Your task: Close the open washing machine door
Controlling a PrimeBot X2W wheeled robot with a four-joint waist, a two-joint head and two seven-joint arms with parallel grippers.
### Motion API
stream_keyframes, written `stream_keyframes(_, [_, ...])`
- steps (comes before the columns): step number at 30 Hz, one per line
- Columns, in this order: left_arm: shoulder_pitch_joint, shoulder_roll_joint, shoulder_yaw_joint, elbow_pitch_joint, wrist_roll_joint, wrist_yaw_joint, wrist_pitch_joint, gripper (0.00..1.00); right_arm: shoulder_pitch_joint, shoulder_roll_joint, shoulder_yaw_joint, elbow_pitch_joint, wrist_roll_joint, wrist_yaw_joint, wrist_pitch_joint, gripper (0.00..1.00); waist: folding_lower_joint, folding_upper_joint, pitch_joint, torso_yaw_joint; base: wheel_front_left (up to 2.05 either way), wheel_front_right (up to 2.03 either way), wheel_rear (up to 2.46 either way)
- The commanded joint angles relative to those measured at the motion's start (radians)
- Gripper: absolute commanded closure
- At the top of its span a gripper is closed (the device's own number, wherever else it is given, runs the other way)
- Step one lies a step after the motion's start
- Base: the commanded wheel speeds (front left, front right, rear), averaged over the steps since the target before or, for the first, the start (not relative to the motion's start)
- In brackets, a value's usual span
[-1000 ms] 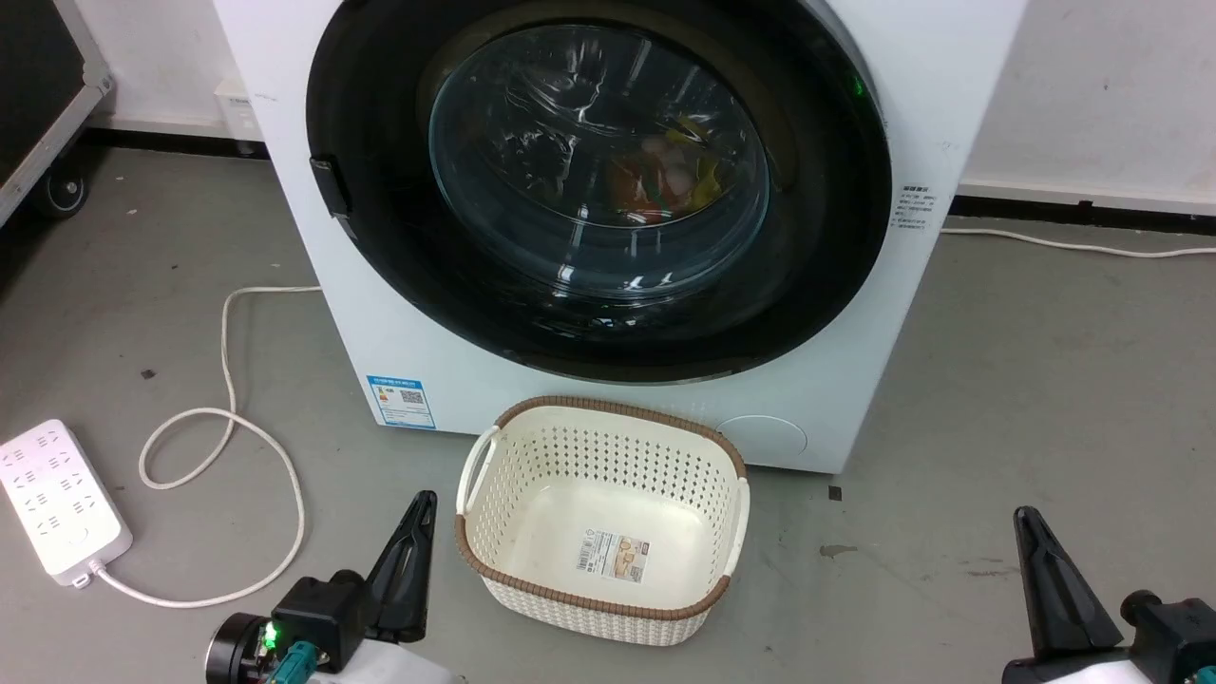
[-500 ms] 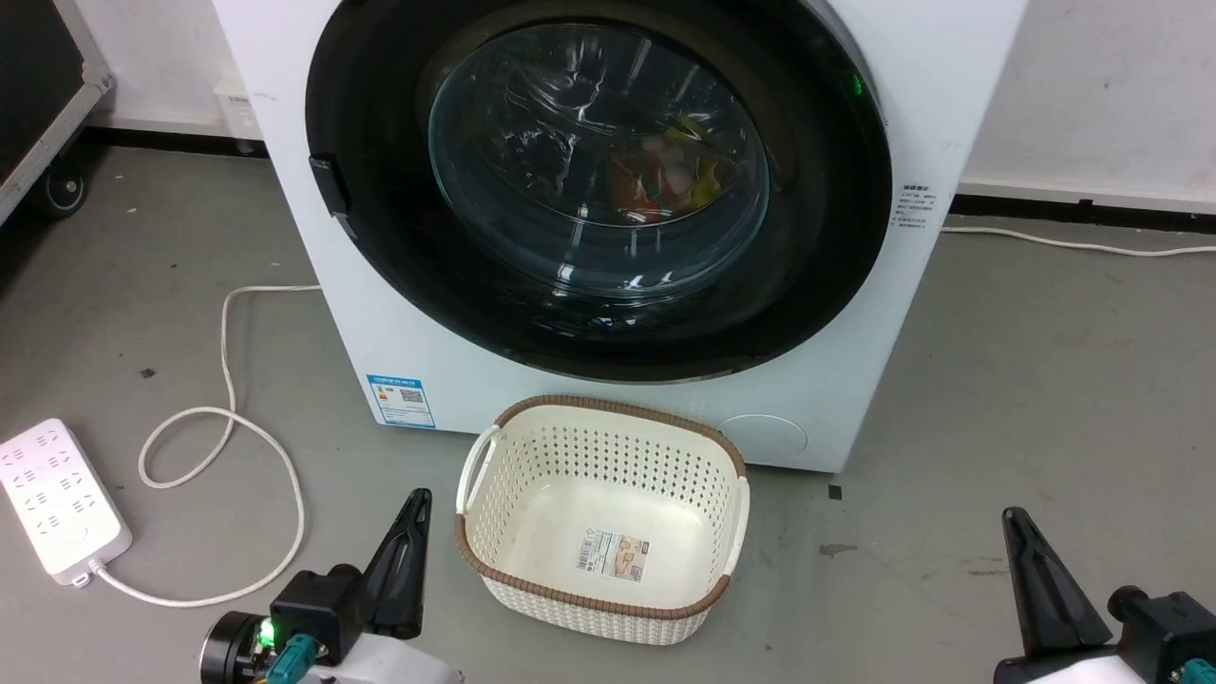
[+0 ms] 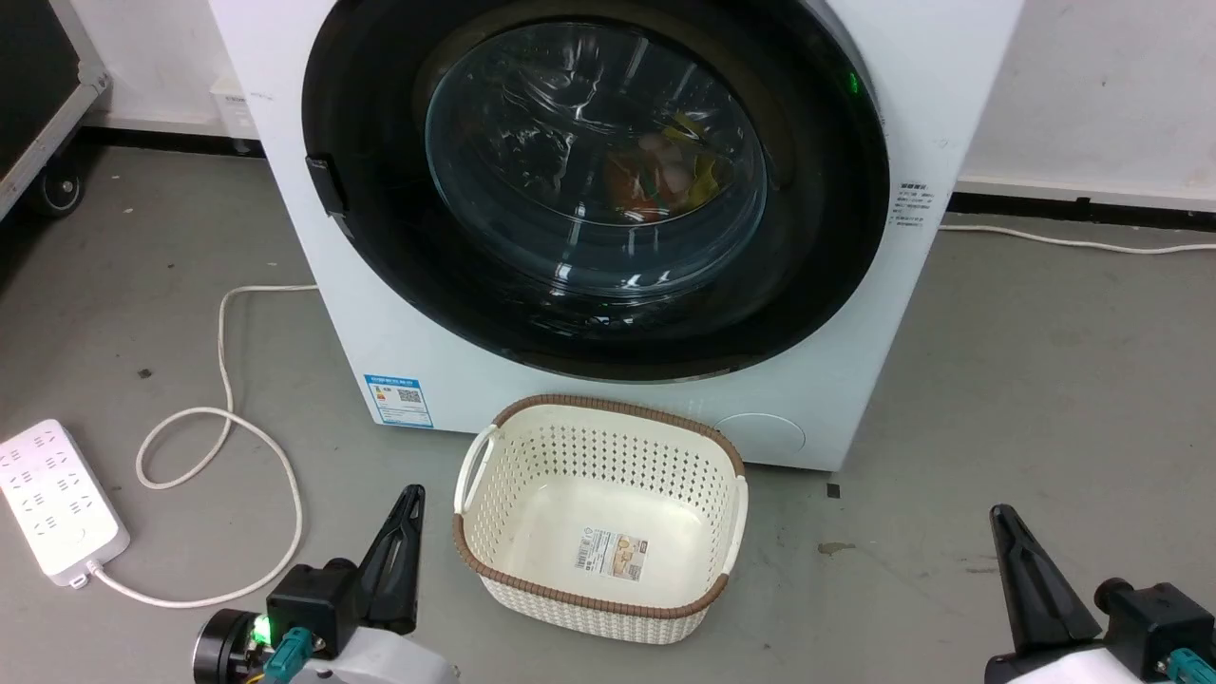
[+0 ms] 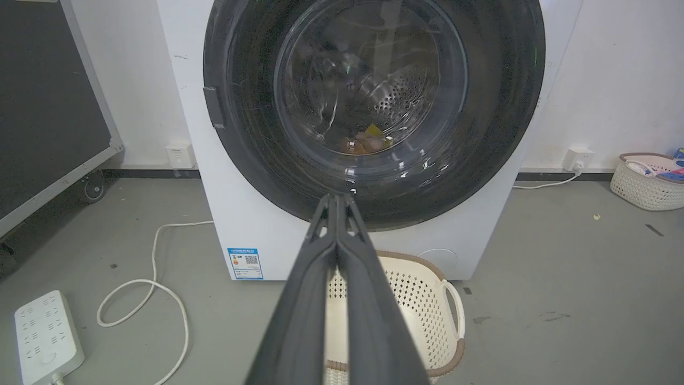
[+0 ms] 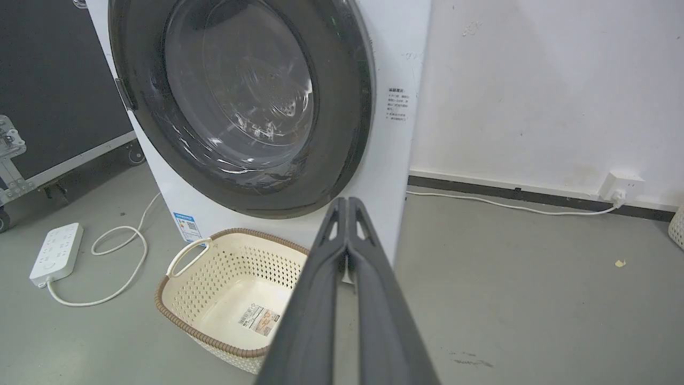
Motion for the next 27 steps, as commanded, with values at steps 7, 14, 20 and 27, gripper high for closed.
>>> stream_keyframes(7, [0.001, -0.004, 0.007, -0.013, 0.015, 0.012, 0.016, 1.00, -0.018, 0.001, 0.008, -0.009, -0.009, 0.000, 0.016, 1.00, 0.0000, 0.0000, 0.001, -0.002, 0.00, 0.00, 0.00])
stream_keyframes(14, [0.001, -0.006, 0.012, -0.021, 0.021, 0.019, 0.030, 1.00, -0.023, 0.002, 0.015, -0.011, -0.013, 0.000, 0.029, 1.00, 0.0000, 0.0000, 0.001, -0.004, 0.00, 0.00, 0.00])
stream_keyframes(20, [0.001, -0.007, 0.016, -0.028, 0.026, 0.025, 0.042, 1.00, -0.028, 0.002, 0.021, -0.014, -0.016, 0.000, 0.040, 1.00, 0.0000, 0.0000, 0.002, -0.005, 0.00, 0.00, 0.00])
stream_keyframes(27, [0.001, -0.008, 0.021, -0.036, 0.032, 0.032, 0.056, 1.00, -0.033, 0.002, 0.028, -0.016, -0.020, 0.000, 0.053, 1.00, 0.0000, 0.0000, 0.003, -0.007, 0.00, 0.00, 0.00])
